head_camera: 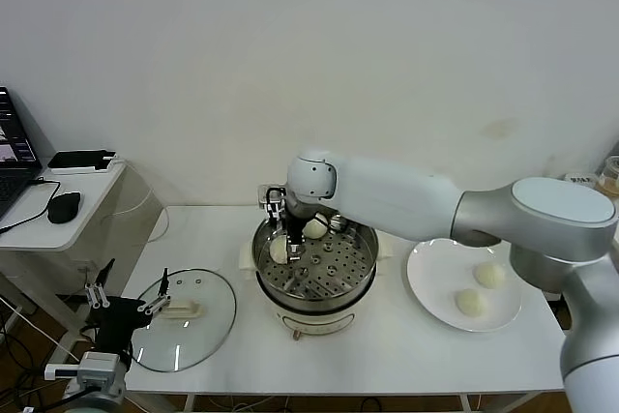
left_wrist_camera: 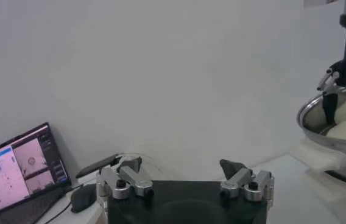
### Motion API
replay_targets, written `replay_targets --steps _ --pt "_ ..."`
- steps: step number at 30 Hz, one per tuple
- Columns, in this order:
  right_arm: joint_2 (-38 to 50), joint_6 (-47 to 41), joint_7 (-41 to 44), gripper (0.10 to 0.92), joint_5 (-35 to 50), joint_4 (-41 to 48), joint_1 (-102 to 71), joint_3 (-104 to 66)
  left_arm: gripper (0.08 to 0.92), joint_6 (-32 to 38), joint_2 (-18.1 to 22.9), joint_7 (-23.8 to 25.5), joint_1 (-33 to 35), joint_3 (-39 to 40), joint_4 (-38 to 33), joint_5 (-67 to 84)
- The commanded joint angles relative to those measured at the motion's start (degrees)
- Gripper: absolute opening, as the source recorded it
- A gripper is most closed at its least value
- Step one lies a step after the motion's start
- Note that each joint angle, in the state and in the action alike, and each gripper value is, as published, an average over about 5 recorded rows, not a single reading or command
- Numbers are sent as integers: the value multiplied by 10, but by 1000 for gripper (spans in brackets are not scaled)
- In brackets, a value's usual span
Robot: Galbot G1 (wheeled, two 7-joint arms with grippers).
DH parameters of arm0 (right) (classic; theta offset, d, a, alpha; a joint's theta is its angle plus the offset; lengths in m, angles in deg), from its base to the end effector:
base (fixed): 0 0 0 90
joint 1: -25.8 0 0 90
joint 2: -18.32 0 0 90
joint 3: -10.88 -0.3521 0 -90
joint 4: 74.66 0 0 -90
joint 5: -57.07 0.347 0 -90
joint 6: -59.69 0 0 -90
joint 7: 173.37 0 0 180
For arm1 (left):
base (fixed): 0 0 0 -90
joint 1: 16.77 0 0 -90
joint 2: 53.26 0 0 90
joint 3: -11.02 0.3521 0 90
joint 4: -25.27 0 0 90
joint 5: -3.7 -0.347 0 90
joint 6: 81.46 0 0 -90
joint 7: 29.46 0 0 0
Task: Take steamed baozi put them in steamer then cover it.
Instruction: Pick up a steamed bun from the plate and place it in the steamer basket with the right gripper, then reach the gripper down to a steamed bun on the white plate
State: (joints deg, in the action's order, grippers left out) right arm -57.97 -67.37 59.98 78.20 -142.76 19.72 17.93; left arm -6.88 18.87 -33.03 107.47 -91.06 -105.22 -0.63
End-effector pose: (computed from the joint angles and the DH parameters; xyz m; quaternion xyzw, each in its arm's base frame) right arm 0.5363 0.1963 -0.0969 0.5464 -0.5526 0.5378 0.3267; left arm 0.1550 0.0915 -0.2309 0.0518 -0.9718 -0.2236 0.0539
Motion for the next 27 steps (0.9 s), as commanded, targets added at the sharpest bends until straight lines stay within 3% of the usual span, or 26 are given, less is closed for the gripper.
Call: replay_targets --steps 1,7,18,27 --pt "43 34 55 822 -33 -25 42 -2 823 -2 -2 1 -1 0 -2 0" --pt "147 125 122 823 -70 -78 100 1 823 -6 -12 5 -3 4 -2 2" --pt "390 175 161 823 -139 -214 130 4 823 -10 -22 8 -12 21 14 2" --pt "541 219 175 823 -249 -257 -6 -74 823 -10 -30 9 -12 20 17 2"
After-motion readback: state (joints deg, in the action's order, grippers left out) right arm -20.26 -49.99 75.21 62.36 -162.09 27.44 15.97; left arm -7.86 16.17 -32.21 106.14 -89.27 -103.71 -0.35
